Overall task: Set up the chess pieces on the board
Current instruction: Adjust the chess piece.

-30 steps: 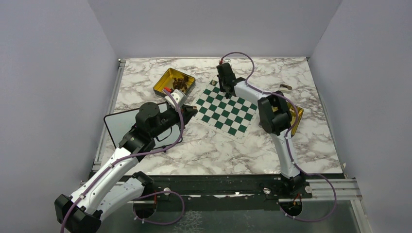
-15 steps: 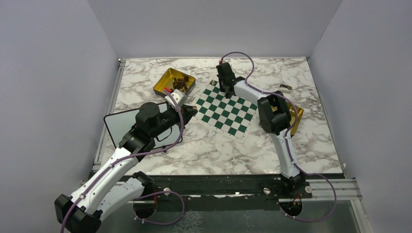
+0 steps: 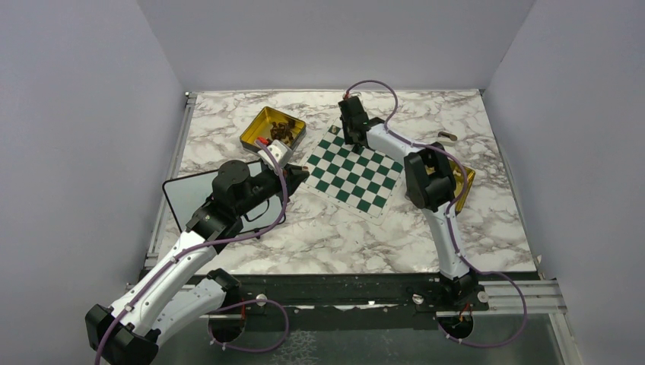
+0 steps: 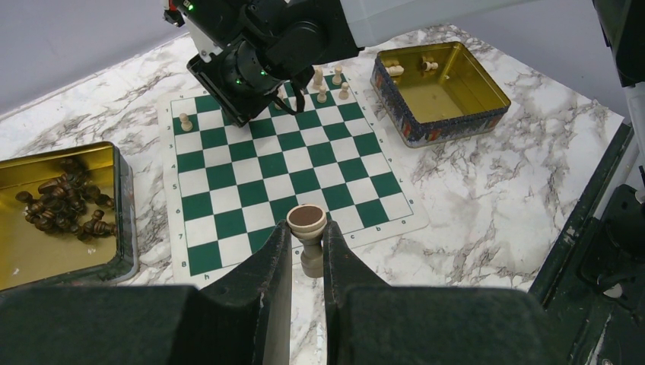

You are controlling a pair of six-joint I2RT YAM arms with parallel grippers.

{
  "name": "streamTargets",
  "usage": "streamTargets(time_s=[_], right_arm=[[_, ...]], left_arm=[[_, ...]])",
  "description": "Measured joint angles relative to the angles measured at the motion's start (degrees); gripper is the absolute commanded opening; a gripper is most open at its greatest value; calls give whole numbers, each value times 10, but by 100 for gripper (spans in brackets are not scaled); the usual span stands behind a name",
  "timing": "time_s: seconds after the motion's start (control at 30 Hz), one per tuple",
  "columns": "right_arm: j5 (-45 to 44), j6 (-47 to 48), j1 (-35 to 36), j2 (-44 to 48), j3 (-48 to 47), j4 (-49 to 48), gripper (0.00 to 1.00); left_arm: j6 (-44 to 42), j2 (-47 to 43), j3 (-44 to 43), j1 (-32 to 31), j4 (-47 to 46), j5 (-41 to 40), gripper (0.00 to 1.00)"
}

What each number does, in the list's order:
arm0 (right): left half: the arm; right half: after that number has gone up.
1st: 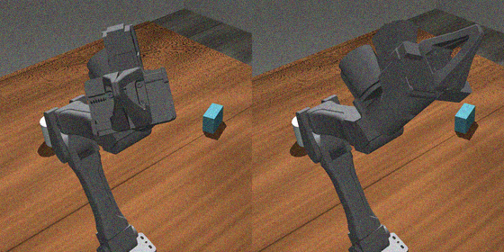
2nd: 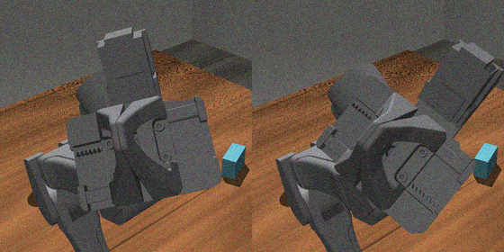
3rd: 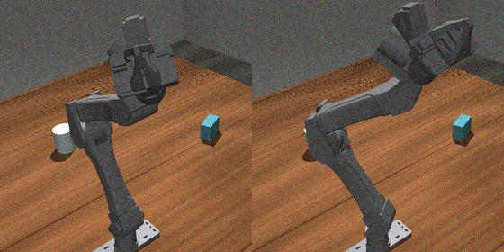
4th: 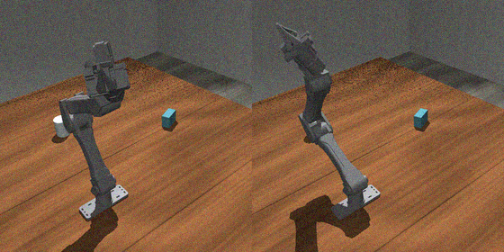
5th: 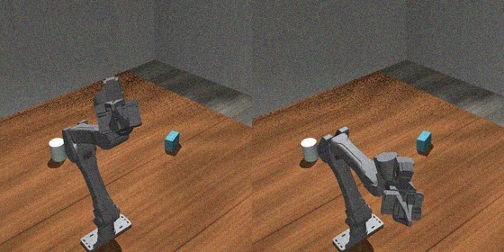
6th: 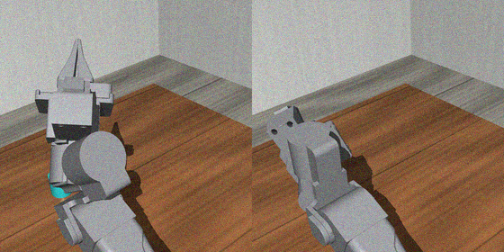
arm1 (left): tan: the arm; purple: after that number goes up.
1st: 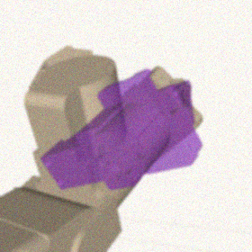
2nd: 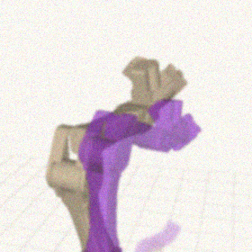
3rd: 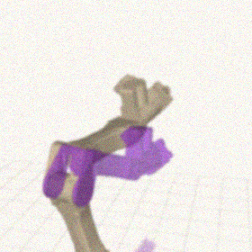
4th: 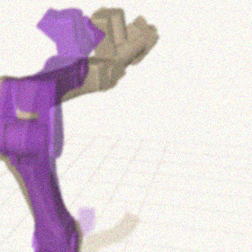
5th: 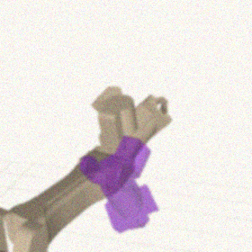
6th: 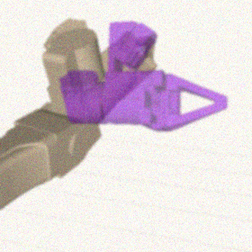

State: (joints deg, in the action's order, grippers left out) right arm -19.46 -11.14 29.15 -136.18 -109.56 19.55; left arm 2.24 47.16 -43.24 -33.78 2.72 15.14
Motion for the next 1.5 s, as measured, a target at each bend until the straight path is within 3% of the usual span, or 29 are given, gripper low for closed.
streamTargets(time_s=[0.27, 0.6, 0.83, 1.17, 1.3, 1.5], right_arm=[[11, 0, 0, 21, 0, 31, 38], [65, 7, 0, 137, 39, 40, 38], [195, 55, 0, 264, 174, 8, 37], [446, 111, 0, 543, 483, -177, 38], [544, 85, 0, 596, 542, -281, 42], [619, 99, 5, 646, 634, -421, 49]], left_arm=[[0, 5, 0, 0, 0, 0, 3], [6, 18, 0, 0, 0, 0, 3], [35, 31, 0, 0, -4, 18, 3], [109, 71, 0, 0, -30, 82, 3], [149, 83, -1, 0, -52, 103, 2], [245, 124, -14, 0, -78, 141, 2]])
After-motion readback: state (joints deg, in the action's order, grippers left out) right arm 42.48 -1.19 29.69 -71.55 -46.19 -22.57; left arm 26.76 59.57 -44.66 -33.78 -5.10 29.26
